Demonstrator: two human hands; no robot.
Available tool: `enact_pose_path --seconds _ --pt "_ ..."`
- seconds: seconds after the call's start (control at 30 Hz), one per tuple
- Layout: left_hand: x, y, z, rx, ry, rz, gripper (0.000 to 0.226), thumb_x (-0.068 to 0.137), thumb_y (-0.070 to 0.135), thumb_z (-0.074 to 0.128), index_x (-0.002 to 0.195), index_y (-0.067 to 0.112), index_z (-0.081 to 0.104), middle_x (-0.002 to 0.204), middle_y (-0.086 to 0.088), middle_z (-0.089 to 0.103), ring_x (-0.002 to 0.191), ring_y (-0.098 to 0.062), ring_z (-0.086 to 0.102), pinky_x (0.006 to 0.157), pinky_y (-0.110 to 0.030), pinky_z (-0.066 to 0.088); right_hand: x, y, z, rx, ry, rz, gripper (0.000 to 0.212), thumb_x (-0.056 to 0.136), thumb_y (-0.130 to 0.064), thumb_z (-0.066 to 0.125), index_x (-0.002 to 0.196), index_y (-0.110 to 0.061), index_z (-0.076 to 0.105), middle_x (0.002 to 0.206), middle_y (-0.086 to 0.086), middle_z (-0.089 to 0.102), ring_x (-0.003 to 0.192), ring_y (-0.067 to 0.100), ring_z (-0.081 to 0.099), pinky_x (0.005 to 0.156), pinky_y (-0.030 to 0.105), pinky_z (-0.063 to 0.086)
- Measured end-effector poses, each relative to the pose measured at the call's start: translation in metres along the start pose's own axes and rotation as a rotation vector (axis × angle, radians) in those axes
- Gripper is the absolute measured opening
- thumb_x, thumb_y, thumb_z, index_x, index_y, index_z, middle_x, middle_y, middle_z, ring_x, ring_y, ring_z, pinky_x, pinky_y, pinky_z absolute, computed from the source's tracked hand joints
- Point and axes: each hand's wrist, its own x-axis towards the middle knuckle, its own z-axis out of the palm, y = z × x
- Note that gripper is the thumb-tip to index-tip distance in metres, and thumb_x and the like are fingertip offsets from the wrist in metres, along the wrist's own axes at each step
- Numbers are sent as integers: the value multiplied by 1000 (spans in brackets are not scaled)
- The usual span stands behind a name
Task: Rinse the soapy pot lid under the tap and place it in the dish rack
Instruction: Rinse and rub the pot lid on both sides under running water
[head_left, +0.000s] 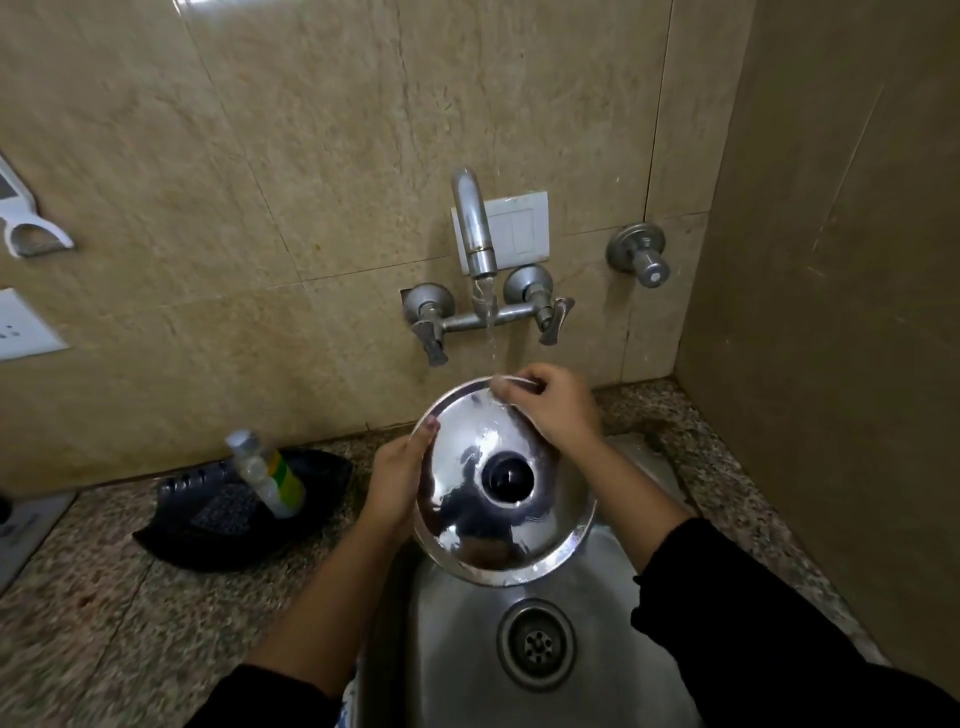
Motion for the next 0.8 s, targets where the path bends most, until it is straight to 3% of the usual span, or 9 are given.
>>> enact_pose_path --seconds 0.07,0.13,0.23,0.3,0.43,0.57,0.67,0.8 --pt "-1 -7 -5 -157 121 -53 30 91 33 61 92 5 70 88 -13 71 80 -26 66 73 -33 56 -5 13 -1 103 125 93 43 83 -54 60 65 -16 59 59 -4 59 59 12 56 54 28 39" --pt "0 -13 -10 -278 203 -85 26 90 34 62 89 9 69 91 -11 70 87 -27 65 84 -40 54 -18 27 6 372 121 245 41 88 -45 61 59 -16 58 58 -5 58 56 10 52 54 23 39" --pt "0 -19 -9 -300 222 -75 24 91 33 62 88 11 69 93 -9 71 92 -28 65 90 -41 52 -34 41 16 817 16 409 17 91 -26 60 80 -17 69 80 0 70 75 15 63 71 28 51" --pt "-2 -24 -6 -307 216 -74 26 91 35 61 90 10 69 97 -10 71 93 -27 65 91 -41 52 -37 47 13 964 -2 455 10 91 -19 60 87 -18 69 87 4 70 81 20 64 77 33 51" --pt "-2 -37 -6 -365 300 -153 30 88 41 61 90 12 68 97 -8 70 85 -22 66 84 -36 52 -37 53 4 953 -69 502 11 92 -15 57 96 -17 67 90 5 70 80 21 64 74 34 52" --pt "-5 -45 5 -486 411 -279 47 89 48 58 117 11 62 112 -10 67 96 -25 64 94 -42 50 -46 52 1 902 -235 592 19 93 -15 54 108 -21 66 99 5 70 93 23 64 78 39 56" --pt "-4 -50 17 -620 423 -458 51 82 58 61 102 11 59 86 -12 70 76 -21 67 79 -35 52 -51 46 4 914 -225 574 27 95 -12 50 118 -21 60 106 6 68 97 24 64 78 40 56" --pt "5 -50 23 -605 355 -480 50 87 57 54 104 10 59 69 -10 70 78 -30 65 80 -42 51 -46 49 -1 733 -28 451 34 98 -28 45 132 -28 49 120 1 62 107 22 61 94 43 50"
